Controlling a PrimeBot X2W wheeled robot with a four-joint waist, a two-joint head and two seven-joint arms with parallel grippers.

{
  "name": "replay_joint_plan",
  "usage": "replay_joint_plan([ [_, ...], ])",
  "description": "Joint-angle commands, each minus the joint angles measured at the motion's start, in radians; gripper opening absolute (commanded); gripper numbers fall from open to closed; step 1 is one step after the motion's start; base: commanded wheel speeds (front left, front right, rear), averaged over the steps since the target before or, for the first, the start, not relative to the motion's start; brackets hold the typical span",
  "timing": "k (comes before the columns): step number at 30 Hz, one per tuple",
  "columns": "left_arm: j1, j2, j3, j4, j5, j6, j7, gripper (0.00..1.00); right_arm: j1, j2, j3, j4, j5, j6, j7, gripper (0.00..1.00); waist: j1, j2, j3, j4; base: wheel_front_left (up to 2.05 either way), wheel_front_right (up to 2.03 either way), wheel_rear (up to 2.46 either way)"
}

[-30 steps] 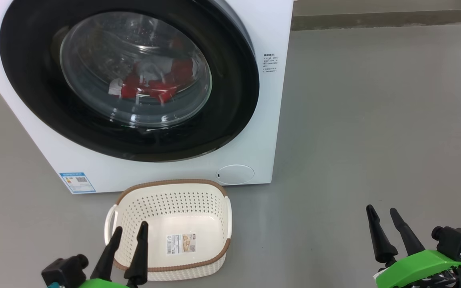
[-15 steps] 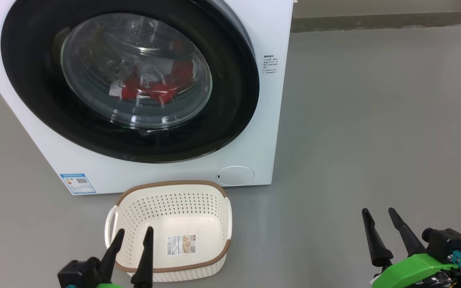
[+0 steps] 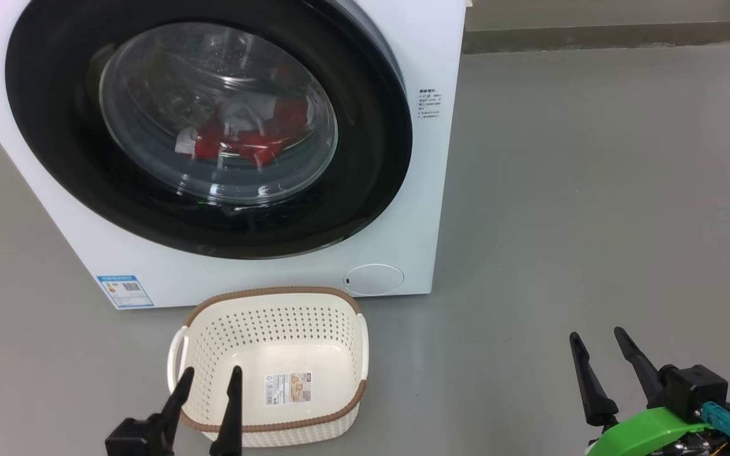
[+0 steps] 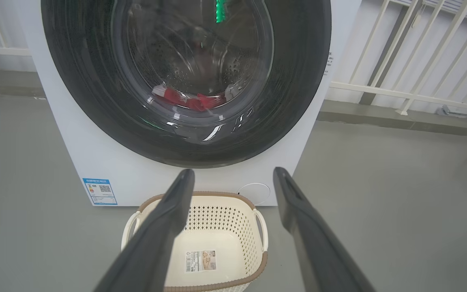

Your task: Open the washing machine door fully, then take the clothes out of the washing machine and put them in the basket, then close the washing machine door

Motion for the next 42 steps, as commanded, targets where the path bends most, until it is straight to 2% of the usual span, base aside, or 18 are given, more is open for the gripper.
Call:
replay_joint_plan([
  [1,-0.045,0.011,0.025,-0.018,0.024,0.006,-0.015,1.00,-0.024,-0.005,0.014,-0.020,-0.033,-0.001,-0.015,1.00,-0.0001,0.0000,0.001,0.000,0.00,0.00,0.00],
  [13,-0.056,0.011,0.022,-0.006,0.121,0.022,-0.051,1.00,-0.022,-0.003,0.010,-0.013,-0.153,-0.001,-0.050,1.00,-0.0001,0.0000,0.001,0.003,0.00,0.00,0.00],
  [32,-0.062,0.009,0.021,0.016,0.091,0.027,-0.051,1.00,-0.027,-0.002,0.009,-0.006,-0.114,-0.001,-0.051,1.00,-0.0001,0.0000,0.002,0.000,0.00,0.00,0.00],
  [33,-0.062,0.009,0.020,0.016,0.090,0.028,-0.051,1.00,-0.026,-0.002,0.008,-0.005,-0.107,-0.001,-0.051,0.72,-0.0001,0.0000,0.002,0.000,0.00,0.00,0.00],
  [34,-0.062,0.009,0.020,0.017,0.090,0.029,-0.051,1.00,-0.026,-0.002,0.009,-0.005,-0.103,-0.001,-0.051,0.00,-0.0001,0.0000,0.001,0.000,0.00,0.00,0.00],
  [42,-0.063,0.008,0.015,0.017,0.086,0.034,-0.051,1.00,-0.032,-0.002,0.016,0.008,-0.056,-0.001,-0.051,0.00,-0.0001,0.0000,0.000,0.004,0.00,0.00,0.00],
])
